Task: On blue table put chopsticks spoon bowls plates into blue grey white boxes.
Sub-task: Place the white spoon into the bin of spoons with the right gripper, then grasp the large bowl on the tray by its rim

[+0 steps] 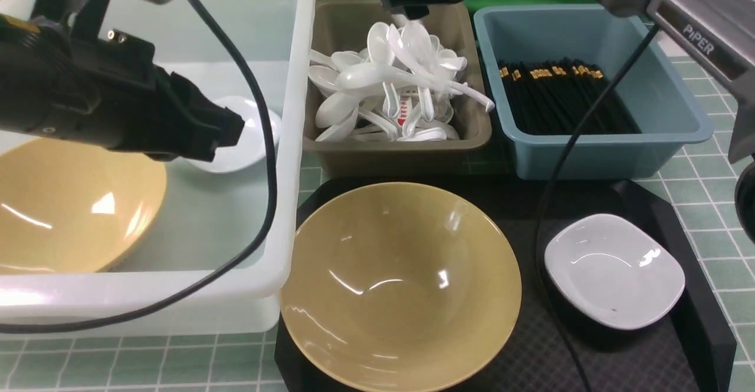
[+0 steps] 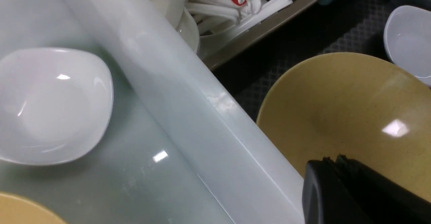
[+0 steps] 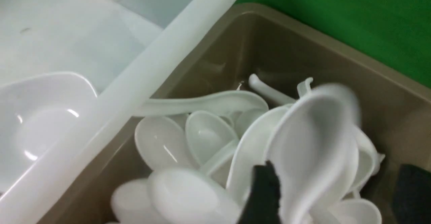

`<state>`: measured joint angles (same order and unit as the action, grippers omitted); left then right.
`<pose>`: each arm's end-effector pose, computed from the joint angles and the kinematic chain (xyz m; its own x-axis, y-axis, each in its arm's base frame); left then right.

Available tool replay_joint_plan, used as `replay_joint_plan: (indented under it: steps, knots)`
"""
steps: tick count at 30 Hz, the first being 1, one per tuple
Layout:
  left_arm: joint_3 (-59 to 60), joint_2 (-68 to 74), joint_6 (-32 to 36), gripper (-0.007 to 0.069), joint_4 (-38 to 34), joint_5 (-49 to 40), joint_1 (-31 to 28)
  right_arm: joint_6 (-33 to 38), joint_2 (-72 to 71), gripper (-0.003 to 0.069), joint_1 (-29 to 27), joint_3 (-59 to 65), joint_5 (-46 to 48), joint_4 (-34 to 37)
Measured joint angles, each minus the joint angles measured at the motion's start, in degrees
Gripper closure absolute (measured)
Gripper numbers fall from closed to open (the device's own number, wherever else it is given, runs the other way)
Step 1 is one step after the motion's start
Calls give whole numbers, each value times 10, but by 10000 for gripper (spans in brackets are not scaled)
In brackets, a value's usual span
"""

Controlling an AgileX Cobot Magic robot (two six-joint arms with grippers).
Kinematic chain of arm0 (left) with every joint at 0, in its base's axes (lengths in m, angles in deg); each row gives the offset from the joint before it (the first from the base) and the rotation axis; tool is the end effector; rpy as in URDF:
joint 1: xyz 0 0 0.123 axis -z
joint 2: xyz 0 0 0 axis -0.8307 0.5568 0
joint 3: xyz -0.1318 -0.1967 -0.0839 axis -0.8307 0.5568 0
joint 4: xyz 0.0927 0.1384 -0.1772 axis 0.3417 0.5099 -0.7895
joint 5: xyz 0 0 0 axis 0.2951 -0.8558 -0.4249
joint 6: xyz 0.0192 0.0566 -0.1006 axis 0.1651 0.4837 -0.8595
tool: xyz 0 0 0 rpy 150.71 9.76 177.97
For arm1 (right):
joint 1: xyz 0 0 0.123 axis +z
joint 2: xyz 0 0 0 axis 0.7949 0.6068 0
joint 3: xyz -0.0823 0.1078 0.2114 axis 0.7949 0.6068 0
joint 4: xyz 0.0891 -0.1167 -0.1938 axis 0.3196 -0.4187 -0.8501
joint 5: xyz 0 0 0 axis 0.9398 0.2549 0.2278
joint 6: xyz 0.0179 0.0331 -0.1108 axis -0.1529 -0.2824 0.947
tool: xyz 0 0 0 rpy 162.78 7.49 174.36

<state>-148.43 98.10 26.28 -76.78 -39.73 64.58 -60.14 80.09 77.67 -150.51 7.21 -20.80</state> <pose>0.2545 -0.0875 0.3060 -0.5625 0.3718 -0.7385 0.6227 0.7781 -0.0826 0.4582 0.2223 0.2952 -0.5046 -0.3413 -0.7930 -0.5191 0.8539 -0.0371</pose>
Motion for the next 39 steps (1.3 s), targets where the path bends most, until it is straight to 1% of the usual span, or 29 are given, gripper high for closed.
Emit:
replay_joint_plan:
  steps: [1,2,3,4,6,7,8,9,10,11,12,13,14,16,18,21,22,23,24,25,27,31,34,36,37,38,39]
  knots:
    - [0,0,5,638,-5,0,1,0,0,71,0,-12,27,0]
    - [-4,5,15,638,-6,0,10,1,-2,35,0,-39,76,0]
    - [-12,10,18,638,-3,-1,18,2,-5,20,0,-58,105,0]
    - [-24,20,17,638,5,-5,31,5,-9,13,0,-74,150,0]
    - [-59,51,7,638,32,-14,66,11,-21,16,0,-95,200,0]
    - [-63,55,7,638,36,-15,70,11,-22,17,0,-95,203,0]
    - [-104,92,-21,638,73,-26,105,11,-38,34,0,-97,217,-1]
    - [-122,111,-36,638,96,-32,124,13,-53,53,0,-93,222,-1]
    - [-131,120,-39,638,102,-34,128,13,-56,53,1,-93,222,-1]
    - [-145,134,-55,634,123,-39,142,13,-65,69,1,-86,223,-1]
    - [-183,177,-92,622,168,-55,167,15,-98,103,2,-57,223,-1]
    - [-205,205,-113,603,205,-68,186,19,-120,122,3,-32,223,-1]
    - [-212,214,-120,600,210,-72,189,20,-129,125,3,-20,223,-1]
    - [-241,259,-141,547,251,-92,210,30,-189,168,6,61,223,-1]
    - [-263,301,-152,459,277,-103,227,41,-236,190,6,122,224,-1]
    - [-287,353,-164,331,287,-103,235,53,-303,221,6,230,225,-1]
    - [-300,378,-171,265,288,-98,236,57,-322,229,6,267,225,-1]
    - [-304,385,-172,249,288,-98,236,59,-329,232,6,279,225,-1]
    - [-323,413,-181,184,291,-95,236,66,-358,240,6,328,225,-2]
    - [-335,431,-183,155,293,-95,236,66,-370,244,7,348,225,-2]
    - [-351,451,-183,128,294,-95,236,66,-390,249,7,377,225,-2]
    - [-356,478,-165,125,298,-95,236,67,-415,252,7,402,225,-2]
    - [-356,492,-161,141,300,-100,236,68,-422,252,7,406,224,-2]
    - [-356,495,-161,182,295,-106,236,69,-425,252,7,406,224,-2]
    - [-356,495,-161,188,294,-108,236,69,-425,252,7,406,224,-2]
    - [-356,495,-161,217,289,-112,236,70,-425,252,7,406,224,-2]
    - [-356,495,-162,274,279,-120,236,74,-426,255,7,406,224,-2]
